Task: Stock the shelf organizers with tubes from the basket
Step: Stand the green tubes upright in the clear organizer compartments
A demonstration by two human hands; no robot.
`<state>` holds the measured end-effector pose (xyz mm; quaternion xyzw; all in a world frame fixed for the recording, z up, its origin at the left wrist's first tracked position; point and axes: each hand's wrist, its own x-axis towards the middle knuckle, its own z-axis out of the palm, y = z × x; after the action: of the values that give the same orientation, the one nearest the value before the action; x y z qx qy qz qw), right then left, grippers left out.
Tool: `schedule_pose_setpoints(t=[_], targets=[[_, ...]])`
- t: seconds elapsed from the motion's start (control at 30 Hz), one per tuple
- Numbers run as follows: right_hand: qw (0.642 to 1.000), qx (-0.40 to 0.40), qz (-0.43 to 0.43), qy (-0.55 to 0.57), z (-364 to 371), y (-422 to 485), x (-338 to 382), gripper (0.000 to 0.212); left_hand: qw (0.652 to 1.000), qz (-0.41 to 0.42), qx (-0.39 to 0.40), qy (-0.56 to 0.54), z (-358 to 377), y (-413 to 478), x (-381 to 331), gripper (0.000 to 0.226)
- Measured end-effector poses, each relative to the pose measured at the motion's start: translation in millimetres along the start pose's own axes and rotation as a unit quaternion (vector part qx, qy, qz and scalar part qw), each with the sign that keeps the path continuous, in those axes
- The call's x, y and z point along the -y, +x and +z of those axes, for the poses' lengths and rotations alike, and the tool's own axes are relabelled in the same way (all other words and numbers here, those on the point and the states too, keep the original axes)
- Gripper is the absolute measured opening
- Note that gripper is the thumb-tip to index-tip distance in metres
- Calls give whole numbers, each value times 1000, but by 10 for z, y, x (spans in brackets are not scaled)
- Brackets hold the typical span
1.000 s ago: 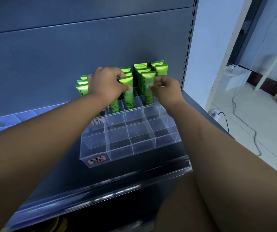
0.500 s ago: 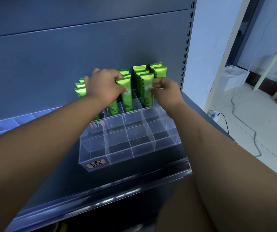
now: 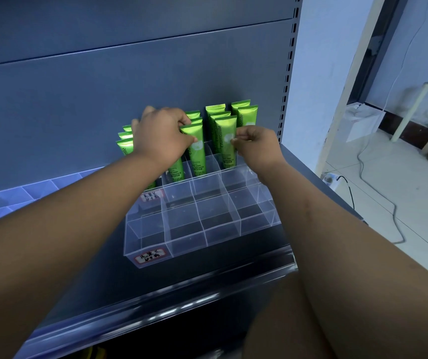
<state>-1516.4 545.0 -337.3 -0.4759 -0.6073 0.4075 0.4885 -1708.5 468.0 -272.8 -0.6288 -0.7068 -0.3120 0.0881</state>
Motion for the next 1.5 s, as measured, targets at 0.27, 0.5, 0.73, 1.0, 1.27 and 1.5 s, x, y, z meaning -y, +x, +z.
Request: schedule_pose_setpoints(t=[0.27, 0.5, 0.73, 1.0, 1.27, 1.5], targets=[[1000, -7, 6, -7, -1, 18, -16, 20, 1000, 14, -10, 2, -1, -11, -2, 34], [998, 1, 0, -64, -53, -41, 51, 25, 996, 16, -52, 66, -94, -124, -81, 34], [955, -28, -76, -284, -155, -439, 458, 27, 987, 31, -78, 139, -403, -620, -48, 48], [920, 61, -307, -234, 588, -1536, 1256, 46, 970, -82, -80, 217, -1190, -1605, 341, 66], [886, 242, -357, -170, 1680, -2944, 1838, 56, 926, -237, -98, 276, -2258, -3016, 1079, 75], [794, 426, -421, -105, 2844, -4454, 2077, 57, 855, -400, -118, 309, -3132, -4550, 1597, 81]])
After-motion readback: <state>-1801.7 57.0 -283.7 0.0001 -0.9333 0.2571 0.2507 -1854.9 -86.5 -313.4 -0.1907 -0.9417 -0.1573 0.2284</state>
